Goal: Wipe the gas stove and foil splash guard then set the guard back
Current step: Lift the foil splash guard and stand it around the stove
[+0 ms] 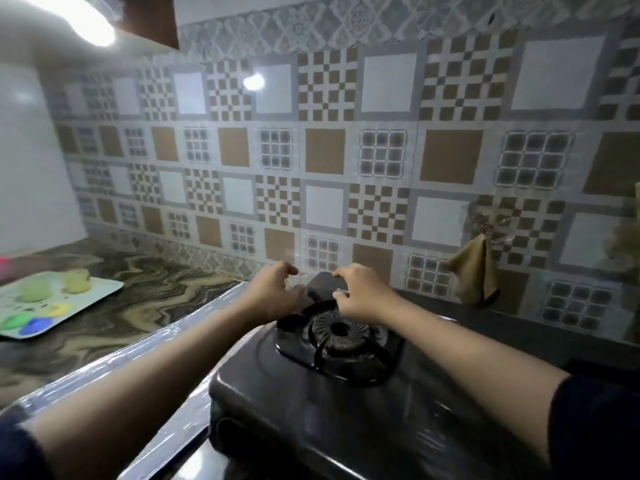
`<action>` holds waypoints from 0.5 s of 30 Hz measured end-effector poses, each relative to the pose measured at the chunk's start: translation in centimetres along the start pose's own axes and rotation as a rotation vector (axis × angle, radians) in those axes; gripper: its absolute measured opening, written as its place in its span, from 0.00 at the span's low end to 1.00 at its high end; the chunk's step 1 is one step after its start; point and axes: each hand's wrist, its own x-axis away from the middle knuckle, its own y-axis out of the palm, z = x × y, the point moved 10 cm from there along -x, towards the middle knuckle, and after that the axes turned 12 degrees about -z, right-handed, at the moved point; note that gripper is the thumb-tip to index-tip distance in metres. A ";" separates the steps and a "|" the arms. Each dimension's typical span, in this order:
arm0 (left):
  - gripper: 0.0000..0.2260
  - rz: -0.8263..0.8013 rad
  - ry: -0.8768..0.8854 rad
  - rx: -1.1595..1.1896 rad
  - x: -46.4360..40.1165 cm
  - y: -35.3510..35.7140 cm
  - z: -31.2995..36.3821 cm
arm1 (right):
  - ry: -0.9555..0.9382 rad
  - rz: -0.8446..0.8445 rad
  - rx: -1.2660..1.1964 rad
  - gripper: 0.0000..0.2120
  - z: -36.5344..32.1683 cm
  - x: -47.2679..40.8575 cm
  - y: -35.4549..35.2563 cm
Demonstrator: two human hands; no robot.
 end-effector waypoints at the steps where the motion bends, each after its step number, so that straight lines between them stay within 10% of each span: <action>1: 0.17 0.021 -0.035 0.001 1.2 -1.3 -2.1 | -0.036 -0.009 0.001 0.18 -2.1 -0.8 0.8; 15: 0.20 -0.131 -0.587 -0.187 12.1 -10.4 -34.6 | -0.363 -0.440 0.425 0.22 -24.3 -15.2 21.2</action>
